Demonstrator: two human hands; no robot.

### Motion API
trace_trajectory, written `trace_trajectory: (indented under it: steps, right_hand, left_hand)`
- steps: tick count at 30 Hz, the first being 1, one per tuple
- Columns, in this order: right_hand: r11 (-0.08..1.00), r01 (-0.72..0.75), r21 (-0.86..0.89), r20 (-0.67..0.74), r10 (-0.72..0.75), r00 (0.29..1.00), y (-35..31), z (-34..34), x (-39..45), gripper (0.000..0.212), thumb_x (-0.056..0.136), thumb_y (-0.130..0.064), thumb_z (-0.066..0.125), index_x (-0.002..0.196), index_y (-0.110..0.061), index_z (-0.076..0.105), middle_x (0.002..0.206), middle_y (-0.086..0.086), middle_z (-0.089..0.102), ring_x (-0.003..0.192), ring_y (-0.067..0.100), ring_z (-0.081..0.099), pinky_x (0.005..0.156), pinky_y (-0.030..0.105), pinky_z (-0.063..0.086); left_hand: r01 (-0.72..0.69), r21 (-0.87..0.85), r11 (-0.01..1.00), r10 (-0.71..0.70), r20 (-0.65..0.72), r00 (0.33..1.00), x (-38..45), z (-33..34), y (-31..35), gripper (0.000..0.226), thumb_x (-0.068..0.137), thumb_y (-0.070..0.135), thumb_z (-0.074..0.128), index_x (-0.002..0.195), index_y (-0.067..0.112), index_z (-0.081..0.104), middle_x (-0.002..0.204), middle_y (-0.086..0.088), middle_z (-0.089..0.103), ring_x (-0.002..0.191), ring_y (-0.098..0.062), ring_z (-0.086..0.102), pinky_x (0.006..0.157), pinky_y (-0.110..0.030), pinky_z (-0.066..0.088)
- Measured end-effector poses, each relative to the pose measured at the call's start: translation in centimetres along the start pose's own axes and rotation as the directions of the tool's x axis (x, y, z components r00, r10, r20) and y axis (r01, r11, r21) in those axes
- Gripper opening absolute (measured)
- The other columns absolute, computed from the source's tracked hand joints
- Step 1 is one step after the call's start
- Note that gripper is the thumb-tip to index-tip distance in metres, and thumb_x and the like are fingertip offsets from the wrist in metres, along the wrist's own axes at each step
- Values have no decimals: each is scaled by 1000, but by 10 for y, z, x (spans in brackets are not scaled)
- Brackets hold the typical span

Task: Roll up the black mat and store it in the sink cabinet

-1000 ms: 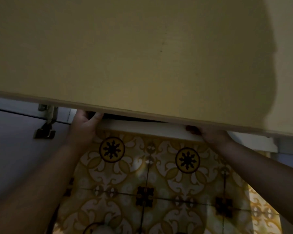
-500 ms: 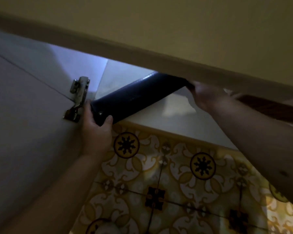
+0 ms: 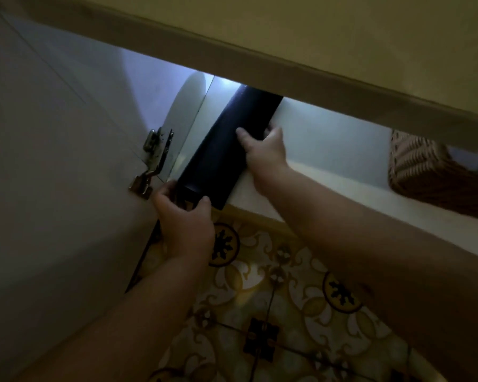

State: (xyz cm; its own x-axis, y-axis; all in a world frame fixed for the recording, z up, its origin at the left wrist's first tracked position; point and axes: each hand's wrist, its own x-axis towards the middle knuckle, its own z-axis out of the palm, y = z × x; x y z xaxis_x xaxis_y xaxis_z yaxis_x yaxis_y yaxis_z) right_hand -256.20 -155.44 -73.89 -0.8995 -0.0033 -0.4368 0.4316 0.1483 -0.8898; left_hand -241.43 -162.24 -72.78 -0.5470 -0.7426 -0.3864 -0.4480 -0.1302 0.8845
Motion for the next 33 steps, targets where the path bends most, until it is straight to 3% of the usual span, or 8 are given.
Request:
trace_trajectory:
  steps: [5,9,15,19,22,27,30,33]
  right_hand:
    - [985,-134,105,83,126,989,17,4,-8,66,77,-32,74,132,-18,40,126,6,55,111,27,57,95,47,51]
    - [982,-123,143,94,110,989,16,9,-1,68,81,-25,73,138,-15,37,133,9,51,118,27,54,99,46,48]
    - [986,-66,153,180,38,983,-1,27,11,61,85,-16,68,139,-13,39,132,9,56,117,26,56,98,47,49]
    - [985,-38,166,215,1,977,-11,31,22,39,84,-7,66,120,-11,50,123,12,61,110,28,60,95,48,51]
    - [1000,9,-12,208,-6,978,-16,28,26,29,85,-12,67,110,-12,54,117,13,63,106,28,61,94,47,51]
    - [819,129,-558,319,68,945,-29,11,8,44,95,-36,52,122,-2,58,125,18,61,116,32,56,102,44,42]
    - [759,148,-634,430,188,883,-39,-11,-17,46,100,-33,41,131,-1,50,137,18,52,126,32,47,106,38,35]
    - [745,116,-657,444,258,858,-52,-44,-56,47,99,-37,41,132,-4,50,136,16,52,125,30,48,100,36,36]
  left_hand:
    - [398,-161,903,-399,32,916,1,-1,-2,55,84,47,65,131,23,47,123,-7,60,106,-29,62,90,-50,52]
    - [365,-138,921,-367,11,930,9,4,1,20,86,44,64,97,30,56,109,-6,65,98,-29,64,87,-51,53]
    - [312,-67,948,-318,-93,944,15,18,7,44,86,46,64,120,21,51,115,-5,60,102,-27,60,91,-49,50]
    - [256,0,967,-255,-93,962,41,23,21,62,88,40,64,139,15,41,132,-5,54,113,-23,55,94,-37,46]
    - [247,-23,969,-248,-90,965,48,26,22,59,87,37,66,137,15,42,111,2,53,97,-18,53,79,-31,43]
    - [250,-35,968,-252,-69,965,44,23,12,57,84,42,68,132,19,48,115,1,57,101,-19,57,90,-40,50]
    - [279,-42,959,-280,-17,960,38,16,16,66,84,45,66,140,21,39,134,-5,52,117,-26,54,99,-48,45]
    - [242,103,965,-247,41,968,21,3,31,74,84,45,64,147,24,30,144,-9,44,125,-29,49,99,-52,45]
